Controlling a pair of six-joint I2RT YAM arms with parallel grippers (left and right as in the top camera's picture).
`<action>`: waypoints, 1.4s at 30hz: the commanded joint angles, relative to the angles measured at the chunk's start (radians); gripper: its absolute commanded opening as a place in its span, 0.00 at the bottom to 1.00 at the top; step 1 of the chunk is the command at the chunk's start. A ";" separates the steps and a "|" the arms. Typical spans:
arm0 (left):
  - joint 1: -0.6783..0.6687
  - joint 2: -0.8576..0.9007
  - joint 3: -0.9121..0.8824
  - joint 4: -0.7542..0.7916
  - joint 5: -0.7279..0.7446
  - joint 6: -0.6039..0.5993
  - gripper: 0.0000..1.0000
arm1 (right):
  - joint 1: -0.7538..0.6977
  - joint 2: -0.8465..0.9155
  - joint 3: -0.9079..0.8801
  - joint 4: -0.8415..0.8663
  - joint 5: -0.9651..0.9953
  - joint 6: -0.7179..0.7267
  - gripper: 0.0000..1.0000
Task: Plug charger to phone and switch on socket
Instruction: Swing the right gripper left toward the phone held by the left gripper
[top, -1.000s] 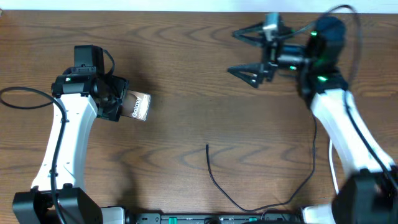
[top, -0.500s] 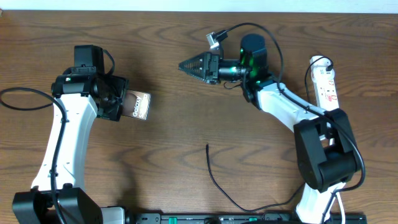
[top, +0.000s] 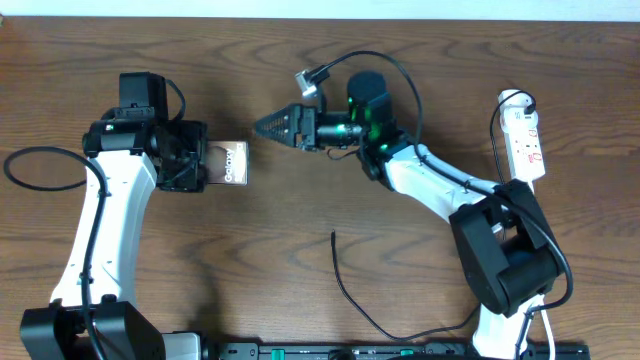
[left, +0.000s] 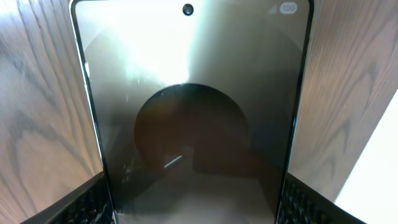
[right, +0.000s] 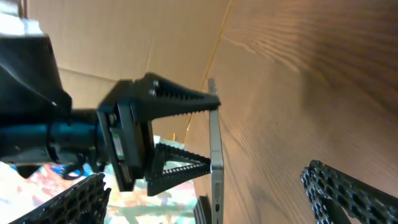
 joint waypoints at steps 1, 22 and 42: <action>-0.002 -0.002 0.002 0.001 0.079 -0.032 0.07 | 0.030 0.003 0.013 -0.017 0.036 -0.061 0.99; -0.041 -0.002 0.002 0.001 0.123 -0.065 0.07 | 0.166 0.003 0.013 -0.115 0.145 -0.068 0.98; -0.086 -0.002 0.002 0.001 0.135 -0.065 0.08 | 0.179 0.003 0.013 -0.119 0.159 -0.076 0.45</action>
